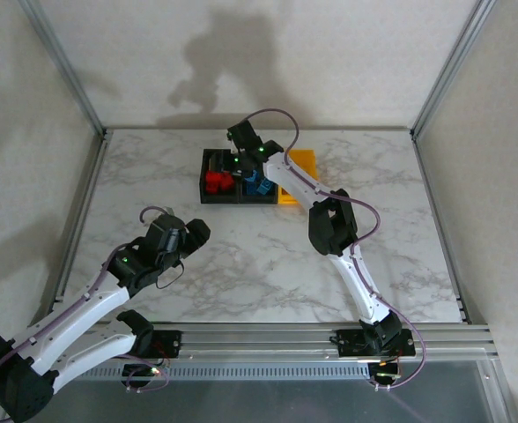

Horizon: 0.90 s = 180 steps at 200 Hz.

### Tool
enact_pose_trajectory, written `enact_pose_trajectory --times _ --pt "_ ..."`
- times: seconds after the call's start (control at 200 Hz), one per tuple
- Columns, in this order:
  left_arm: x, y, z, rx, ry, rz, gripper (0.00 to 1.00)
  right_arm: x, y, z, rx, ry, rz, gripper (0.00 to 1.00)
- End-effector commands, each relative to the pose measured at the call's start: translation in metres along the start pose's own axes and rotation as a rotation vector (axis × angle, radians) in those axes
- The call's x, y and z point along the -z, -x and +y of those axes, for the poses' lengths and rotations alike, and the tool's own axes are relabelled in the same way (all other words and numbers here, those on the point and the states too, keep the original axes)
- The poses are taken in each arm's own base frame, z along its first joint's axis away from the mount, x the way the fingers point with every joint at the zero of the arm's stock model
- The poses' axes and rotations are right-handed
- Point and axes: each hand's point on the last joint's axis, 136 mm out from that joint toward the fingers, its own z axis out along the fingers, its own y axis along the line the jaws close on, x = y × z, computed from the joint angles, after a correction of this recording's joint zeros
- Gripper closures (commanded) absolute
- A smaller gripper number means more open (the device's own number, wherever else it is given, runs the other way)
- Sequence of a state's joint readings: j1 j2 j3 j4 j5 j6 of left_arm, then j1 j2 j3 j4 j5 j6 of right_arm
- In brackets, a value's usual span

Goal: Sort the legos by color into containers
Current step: Place the lego in the container, then reset both arms

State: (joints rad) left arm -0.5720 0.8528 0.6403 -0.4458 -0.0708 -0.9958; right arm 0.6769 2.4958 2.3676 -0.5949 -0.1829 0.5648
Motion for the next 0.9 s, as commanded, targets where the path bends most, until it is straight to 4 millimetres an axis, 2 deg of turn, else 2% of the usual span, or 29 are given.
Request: enact_pose_trajectory --times 0.0,0.205,0.31,0.406,0.481,0.521,0.666,0.751,0.856,0.896 --pt "0.004 0.009 -0.008 0.011 -0.021 -0.027 0.21 0.043 0.031 0.019 0.038 0.021 -0.094 0.35" --pt "0.004 0.017 -0.009 -0.012 0.006 -0.056 0.18 0.081 0.029 0.022 0.078 0.009 -0.136 0.35" --pt "0.001 0.022 -0.013 -0.035 0.02 -0.066 0.15 0.108 0.024 0.02 0.109 -0.007 -0.167 0.35" --pt "-0.004 0.03 -0.019 -0.074 0.034 -0.088 0.13 0.142 0.017 0.014 0.152 -0.027 -0.22 0.31" --pt "-0.005 0.043 -0.02 -0.108 0.074 -0.138 0.06 0.166 0.01 -0.009 0.176 -0.108 -0.266 0.26" --pt "-0.005 0.051 -0.021 -0.127 0.094 -0.165 0.01 0.176 0.004 -0.03 0.172 -0.166 -0.285 0.22" --pt "0.001 0.101 -0.026 -0.197 0.204 -0.348 0.0 0.225 -0.015 -0.106 0.091 -0.285 -0.341 0.19" --pt "0.011 0.134 -0.022 -0.218 0.289 -0.475 0.0 0.264 -0.023 -0.154 0.057 -0.445 -0.456 0.19" --pt "0.023 0.156 -0.011 -0.279 0.347 -0.644 0.0 0.324 -0.03 -0.203 0.024 -0.691 -0.681 0.18" --pt "0.026 0.162 0.0 -0.276 0.377 -0.716 0.0 0.345 -0.032 -0.212 0.047 -0.75 -0.789 0.1"
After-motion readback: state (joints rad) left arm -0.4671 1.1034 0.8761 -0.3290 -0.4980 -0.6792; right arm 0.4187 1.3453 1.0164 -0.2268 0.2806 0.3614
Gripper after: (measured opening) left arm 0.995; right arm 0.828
